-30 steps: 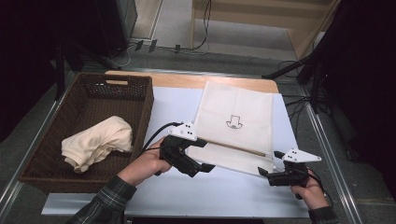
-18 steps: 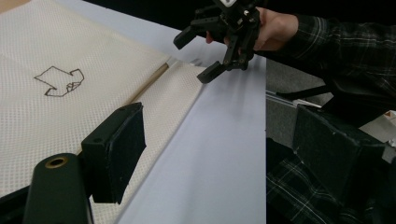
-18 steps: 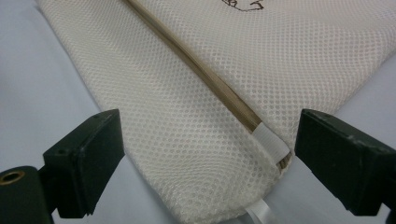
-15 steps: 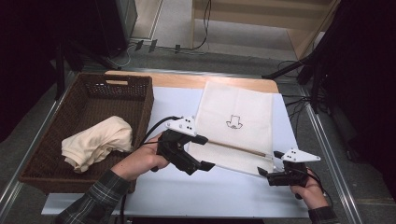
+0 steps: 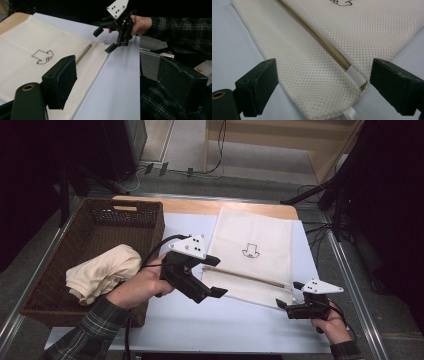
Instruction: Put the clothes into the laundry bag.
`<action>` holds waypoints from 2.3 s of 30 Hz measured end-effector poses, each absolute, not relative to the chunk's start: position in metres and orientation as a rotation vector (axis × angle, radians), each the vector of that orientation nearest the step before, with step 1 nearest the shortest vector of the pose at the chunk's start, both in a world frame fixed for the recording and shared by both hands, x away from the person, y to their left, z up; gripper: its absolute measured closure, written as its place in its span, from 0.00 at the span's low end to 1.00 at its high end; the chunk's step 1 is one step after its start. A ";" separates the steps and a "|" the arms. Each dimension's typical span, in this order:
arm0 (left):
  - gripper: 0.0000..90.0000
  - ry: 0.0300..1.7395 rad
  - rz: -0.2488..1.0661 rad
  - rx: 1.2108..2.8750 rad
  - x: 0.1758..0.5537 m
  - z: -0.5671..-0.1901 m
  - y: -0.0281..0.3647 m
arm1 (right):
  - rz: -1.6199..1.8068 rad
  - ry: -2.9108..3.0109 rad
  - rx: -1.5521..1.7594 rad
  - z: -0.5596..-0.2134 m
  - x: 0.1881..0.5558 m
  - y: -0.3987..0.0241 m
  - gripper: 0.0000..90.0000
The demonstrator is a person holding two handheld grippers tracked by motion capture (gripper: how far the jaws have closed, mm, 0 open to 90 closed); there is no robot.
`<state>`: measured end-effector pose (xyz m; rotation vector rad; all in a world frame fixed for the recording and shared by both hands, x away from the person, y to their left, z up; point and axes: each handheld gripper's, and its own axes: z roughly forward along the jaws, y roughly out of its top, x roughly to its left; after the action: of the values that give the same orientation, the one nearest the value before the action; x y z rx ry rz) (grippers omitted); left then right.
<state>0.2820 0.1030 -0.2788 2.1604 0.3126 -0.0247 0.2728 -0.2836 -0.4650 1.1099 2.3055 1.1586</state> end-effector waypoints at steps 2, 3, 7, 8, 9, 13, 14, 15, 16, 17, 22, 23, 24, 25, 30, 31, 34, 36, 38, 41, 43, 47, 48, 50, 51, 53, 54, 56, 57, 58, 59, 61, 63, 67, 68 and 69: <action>0.19 0.320 -0.017 2.156 0.284 -0.275 0.107 | 1.160 2.305 1.109 -0.465 0.273 -0.284 0.09; 0.19 0.325 -0.013 2.154 0.285 -0.273 0.108 | 1.159 2.305 1.110 -0.465 0.273 -0.284 0.09; 0.19 0.335 0.009 2.156 0.287 -0.266 0.117 | 1.155 2.303 1.113 -0.465 0.273 -0.284 0.09; 0.19 0.336 0.021 2.161 0.289 -0.263 0.122 | 1.155 2.304 1.112 -0.465 0.273 -0.284 0.09; 0.19 0.336 0.021 2.161 0.289 -0.263 0.122 | 1.155 2.304 1.112 -0.465 0.273 -0.284 0.09; 0.19 0.357 0.039 2.155 0.293 -0.258 0.132 | 1.158 2.303 1.113 -0.465 0.273 -0.283 0.09; 0.19 0.362 0.040 2.152 0.293 -0.257 0.135 | 1.158 2.303 1.113 -0.465 0.273 -0.283 0.09; 0.19 0.366 0.042 2.147 0.294 -0.256 0.138 | 1.156 2.304 1.113 -0.465 0.273 -0.283 0.09; 0.19 0.375 0.045 2.145 0.295 -0.255 0.141 | 1.156 2.304 1.113 -0.465 0.273 -0.283 0.09; 0.19 0.379 0.050 2.142 0.295 -0.255 0.143 | 1.154 2.305 1.115 -0.465 0.273 -0.283 0.09; 0.19 0.408 0.078 2.137 0.298 -0.252 0.158 | 1.156 2.303 1.112 -0.465 0.273 -0.283 0.09; 0.19 0.412 0.082 2.138 0.299 -0.252 0.161 | 1.156 2.303 1.113 -0.465 0.273 -0.283 0.09; 0.19 0.420 0.086 2.136 0.299 -0.251 0.164 | 1.154 2.305 1.113 -0.465 0.273 -0.283 0.09; 0.19 0.423 0.086 2.137 0.299 -0.251 0.167 | 1.154 2.308 1.113 -0.465 0.273 -0.283 0.09; 0.19 0.434 0.099 2.144 0.303 -0.253 0.180 | 1.155 2.307 1.114 -0.465 0.273 -0.283 0.09; 0.19 0.438 0.099 2.146 0.303 -0.253 0.183 | 1.155 2.308 1.114 -0.465 0.273 -0.283 0.09; 0.19 0.459 0.113 2.146 0.305 -0.255 0.192 | 1.155 2.307 1.115 -0.465 0.273 -0.283 0.09; 0.19 0.474 0.121 2.146 0.306 -0.256 0.198 | 1.155 2.309 1.116 -0.465 0.273 -0.283 0.09; 0.19 0.492 0.126 2.148 0.307 -0.257 0.204 | 1.154 2.307 1.117 -0.466 0.273 -0.283 0.09; 0.19 0.510 0.142 2.152 0.308 -0.259 0.213 | 1.154 2.308 1.116 -0.466 0.273 -0.283 0.09; 0.19 0.527 0.147 2.155 0.309 -0.261 0.220 | 1.153 2.310 1.117 -0.466 0.273 -0.283 0.09; 0.19 0.562 0.165 2.162 0.310 -0.265 0.232 | 1.150 2.310 1.113 -0.466 0.274 -0.283 0.09; 0.19 0.567 0.167 2.166 0.310 -0.266 0.235 | 1.150 2.310 1.113 -0.466 0.274 -0.283 0.09; 0.19 0.585 0.178 2.163 0.310 -0.268 0.241 | 1.150 2.309 1.116 -0.466 0.274 -0.282 0.09; 0.19 0.597 0.183 2.168 0.310 -0.269 0.245 | 1.150 2.310 1.117 -0.466 0.274 -0.282 0.09; 0.19 0.610 0.201 2.185 0.310 -0.271 0.251 | 1.151 2.310 1.116 -0.466 0.274 -0.282 0.09; 0.19 0.616 0.208 2.189 0.310 -0.271 0.254 | 1.151 2.309 1.118 -0.466 0.274 -0.282 0.09; 0.19 0.631 0.210 2.181 0.310 -0.272 0.260 | 1.152 2.308 1.117 -0.466 0.274 -0.282 0.09; 0.19 0.640 0.213 2.183 0.310 -0.274 0.263 | 1.152 2.308 1.117 -0.466 0.274 -0.282 0.09; 0.19 0.649 0.218 2.190 0.310 -0.276 0.266 | 1.152 2.308 1.117 -0.466 0.274 -0.282 0.09; 0.19 0.661 0.227 2.196 0.310 -0.278 0.268 | 1.150 2.308 1.117 -0.466 0.274 -0.282 0.09; 0.19 0.688 0.230 2.195 0.311 -0.282 0.274 | 1.151 2.308 1.117 -0.466 0.274 -0.282 0.09; 0.19 0.700 0.236 2.201 0.311 -0.285 0.279 | 1.152 2.309 1.120 -0.466 0.274 -0.282 0.09; 0.19 0.732 0.252 2.219 0.312 -0.292 0.289 | 1.151 2.309 1.118 -0.466 0.274 -0.282 0.09; 0.19 0.742 0.255 2.224 0.312 -0.295 0.292 | 1.153 2.309 1.118 -0.466 0.274 -0.282 0.09; 0.19 0.758 0.258 2.225 0.312 -0.297 0.295 | 1.154 2.307 1.116 -0.466 0.274 -0.282 0.09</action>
<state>0.3123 0.2948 -0.2967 2.2252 0.7580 0.2585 0.2743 -0.2822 -0.4663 1.1159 2.3067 1.1540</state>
